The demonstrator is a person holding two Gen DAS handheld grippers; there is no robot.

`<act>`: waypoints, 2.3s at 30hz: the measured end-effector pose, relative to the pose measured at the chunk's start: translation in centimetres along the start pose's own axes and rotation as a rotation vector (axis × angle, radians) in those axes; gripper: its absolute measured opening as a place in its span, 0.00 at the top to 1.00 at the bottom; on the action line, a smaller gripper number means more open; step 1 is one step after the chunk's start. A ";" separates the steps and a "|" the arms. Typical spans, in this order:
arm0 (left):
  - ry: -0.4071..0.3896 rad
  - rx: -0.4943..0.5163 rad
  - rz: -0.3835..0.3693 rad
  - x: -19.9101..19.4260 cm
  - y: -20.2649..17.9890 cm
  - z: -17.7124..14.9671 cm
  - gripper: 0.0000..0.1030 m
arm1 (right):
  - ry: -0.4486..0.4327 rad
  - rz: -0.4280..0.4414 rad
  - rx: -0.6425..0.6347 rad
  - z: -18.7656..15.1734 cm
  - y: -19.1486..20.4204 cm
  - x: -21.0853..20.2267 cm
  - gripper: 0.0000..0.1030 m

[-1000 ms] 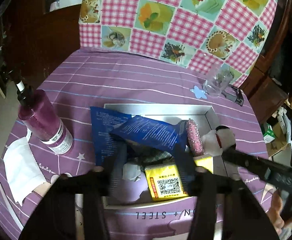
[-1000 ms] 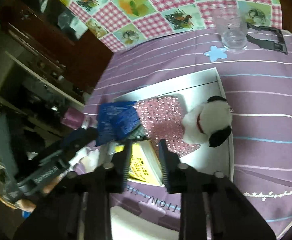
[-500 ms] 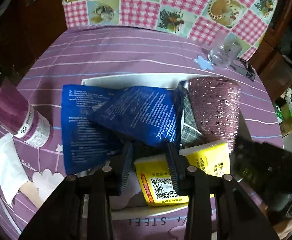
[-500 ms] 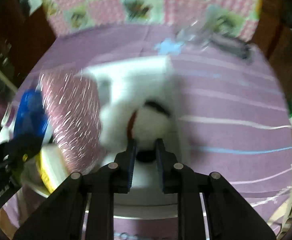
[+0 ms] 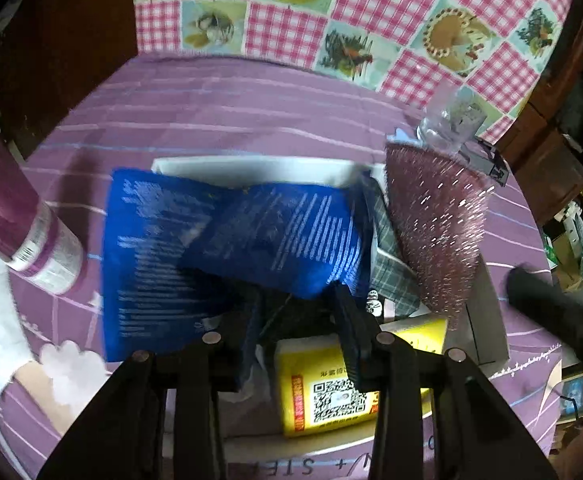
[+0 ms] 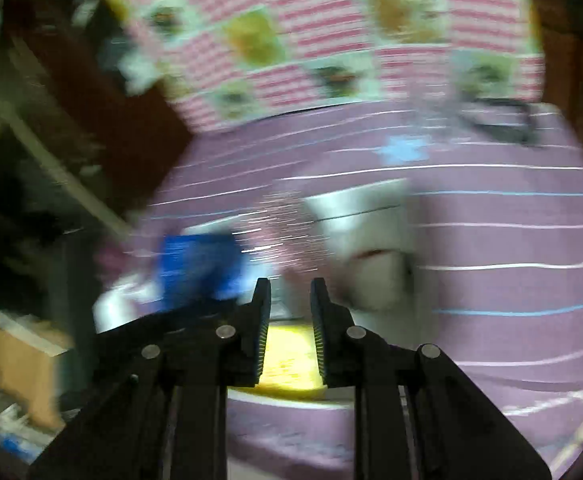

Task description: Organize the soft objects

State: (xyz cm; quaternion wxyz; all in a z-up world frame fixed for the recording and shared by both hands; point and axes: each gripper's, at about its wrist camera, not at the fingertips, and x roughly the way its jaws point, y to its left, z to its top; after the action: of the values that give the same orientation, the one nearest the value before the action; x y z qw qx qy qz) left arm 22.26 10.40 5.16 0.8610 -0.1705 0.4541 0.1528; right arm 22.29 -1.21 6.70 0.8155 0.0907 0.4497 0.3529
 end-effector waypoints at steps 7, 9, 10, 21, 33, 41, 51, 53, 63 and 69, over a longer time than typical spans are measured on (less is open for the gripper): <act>-0.176 0.067 0.146 -3.5 0.2 0.2 0.38 | 0.059 -0.202 0.048 -0.6 -2.1 4.4 0.79; -0.175 0.047 0.093 -3.7 0.6 0.3 0.37 | 0.046 -0.192 0.111 -0.6 -3.8 4.3 0.78; -0.171 0.034 0.068 -3.7 0.9 0.4 0.36 | 0.047 -0.176 0.137 -0.4 -4.3 4.1 0.78; -0.158 -0.059 -0.023 -3.4 1.5 0.5 0.22 | 0.033 -0.200 0.124 1.0 -3.7 2.2 0.77; -0.259 -0.010 0.040 -8.7 -0.1 -1.1 0.16 | -0.065 -0.306 -0.118 0.3 1.9 -2.2 0.50; -0.363 0.056 0.027 -13.4 0.0 -5.7 0.16 | -0.054 -0.398 -0.306 -3.5 3.7 -5.8 0.48; -0.382 0.217 -0.004 -14.7 -0.3 -14.4 0.02 | -0.238 -0.341 -0.205 -10.7 2.1 -11.8 0.48; -0.378 0.236 -0.009 -14.0 -0.2 -15.8 0.01 | -0.255 -0.344 -0.222 -11.9 2.1 -12.0 0.47; -0.355 0.141 -0.112 -11.6 1.7 -18.9 0.01 | -0.169 -0.469 -0.333 -16.1 2.3 -8.5 0.33; -0.380 0.193 0.012 -11.3 0.8 -19.6 0.01 | -0.175 -0.444 -0.248 -16.3 1.1 -9.0 0.33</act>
State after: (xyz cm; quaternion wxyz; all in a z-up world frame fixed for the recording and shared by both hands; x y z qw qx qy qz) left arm 1.53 1.44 4.05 0.9425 -0.0527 0.2973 0.1433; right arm 5.61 -9.07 3.80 0.9135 -0.0807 0.3398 0.2085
